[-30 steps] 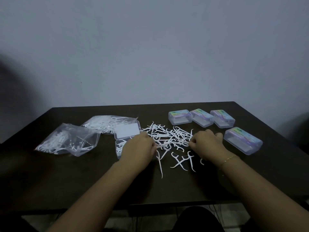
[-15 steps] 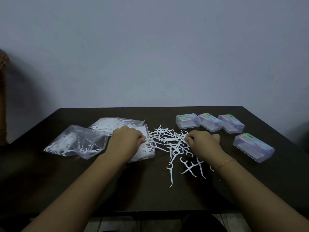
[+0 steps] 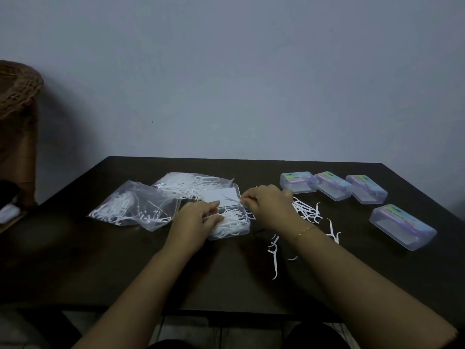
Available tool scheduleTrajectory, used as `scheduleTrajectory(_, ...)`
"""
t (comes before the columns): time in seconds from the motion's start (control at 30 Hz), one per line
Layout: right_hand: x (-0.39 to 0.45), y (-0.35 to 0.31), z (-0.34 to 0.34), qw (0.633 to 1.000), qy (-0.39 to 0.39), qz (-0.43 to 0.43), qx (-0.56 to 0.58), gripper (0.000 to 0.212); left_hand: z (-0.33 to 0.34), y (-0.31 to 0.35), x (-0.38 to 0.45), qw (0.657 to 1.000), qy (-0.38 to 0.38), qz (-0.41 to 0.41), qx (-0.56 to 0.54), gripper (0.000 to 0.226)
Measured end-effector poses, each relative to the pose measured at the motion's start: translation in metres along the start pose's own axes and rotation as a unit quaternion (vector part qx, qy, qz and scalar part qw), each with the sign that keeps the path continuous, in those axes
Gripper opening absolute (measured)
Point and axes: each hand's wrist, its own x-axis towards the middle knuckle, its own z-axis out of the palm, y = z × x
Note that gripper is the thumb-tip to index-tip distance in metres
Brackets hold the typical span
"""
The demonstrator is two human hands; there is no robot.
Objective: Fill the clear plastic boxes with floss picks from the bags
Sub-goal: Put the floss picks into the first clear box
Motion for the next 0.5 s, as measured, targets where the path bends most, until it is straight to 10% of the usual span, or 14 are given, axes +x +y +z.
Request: scheduleTrajectory(0.5, -0.015, 0.028, -0.003, 0.983, -0.146, 0.083, -0.073, 0.059, 0.005, -0.009, -0.019, 0.995, 0.084, -0.046, -0.005, 0.035)
